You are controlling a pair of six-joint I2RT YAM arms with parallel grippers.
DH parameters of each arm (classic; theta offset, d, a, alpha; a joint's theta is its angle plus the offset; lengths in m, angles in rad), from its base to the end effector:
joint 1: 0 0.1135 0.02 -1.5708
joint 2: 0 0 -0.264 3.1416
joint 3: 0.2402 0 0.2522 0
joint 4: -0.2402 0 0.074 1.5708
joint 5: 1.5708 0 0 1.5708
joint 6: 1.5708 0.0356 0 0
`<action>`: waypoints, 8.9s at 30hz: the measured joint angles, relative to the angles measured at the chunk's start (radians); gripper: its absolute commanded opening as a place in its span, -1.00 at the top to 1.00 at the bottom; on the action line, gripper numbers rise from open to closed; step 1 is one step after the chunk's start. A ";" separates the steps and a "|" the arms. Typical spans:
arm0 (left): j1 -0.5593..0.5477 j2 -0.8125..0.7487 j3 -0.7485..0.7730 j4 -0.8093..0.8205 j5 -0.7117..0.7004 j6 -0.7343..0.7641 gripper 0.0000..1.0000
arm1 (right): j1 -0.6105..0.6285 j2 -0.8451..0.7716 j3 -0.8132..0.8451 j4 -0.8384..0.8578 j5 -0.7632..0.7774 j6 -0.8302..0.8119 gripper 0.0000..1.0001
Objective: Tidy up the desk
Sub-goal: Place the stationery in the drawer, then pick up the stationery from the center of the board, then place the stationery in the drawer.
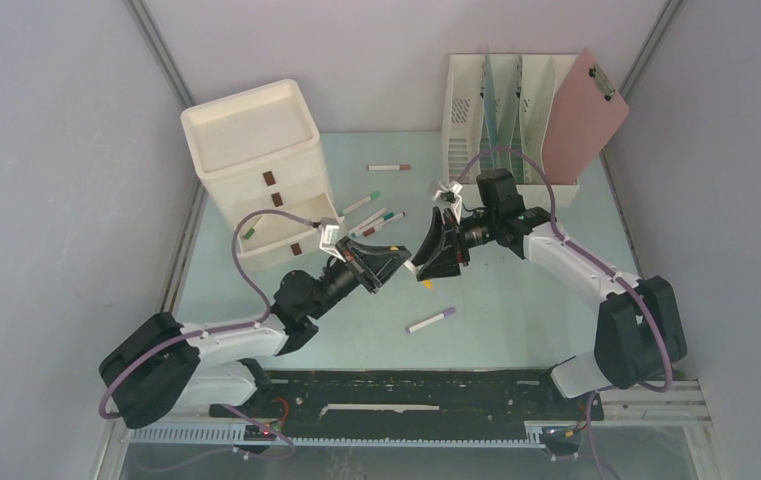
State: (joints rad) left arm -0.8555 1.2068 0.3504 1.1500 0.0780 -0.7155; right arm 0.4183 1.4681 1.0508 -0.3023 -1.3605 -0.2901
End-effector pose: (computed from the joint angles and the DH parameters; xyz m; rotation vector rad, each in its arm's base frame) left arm 0.1531 -0.1805 0.2461 0.1725 1.4007 -1.3814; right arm 0.2622 0.1547 0.2780 -1.3091 1.5364 1.5851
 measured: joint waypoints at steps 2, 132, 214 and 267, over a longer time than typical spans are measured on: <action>0.016 -0.013 -0.002 -0.015 -0.001 0.001 1.00 | 0.000 -0.002 -0.001 -0.016 0.011 -0.019 -0.25; 0.700 -0.637 -0.244 -0.478 0.292 -0.321 -1.00 | 0.389 -0.008 -0.099 -0.398 0.797 -0.890 -0.22; -0.014 -0.121 -0.111 0.121 -0.113 -0.053 -0.88 | -0.039 0.113 0.110 -0.366 -0.161 -0.219 1.00; 0.294 0.014 -0.221 0.203 -0.159 -0.376 1.00 | -0.035 0.092 0.110 -0.413 0.000 -0.279 -0.21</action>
State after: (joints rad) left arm -0.5610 1.2205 0.1295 1.3529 -0.0811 -1.0916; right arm 0.3836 1.5600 1.1610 -0.7155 -1.3605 -0.5694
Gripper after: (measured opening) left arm 0.060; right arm 0.601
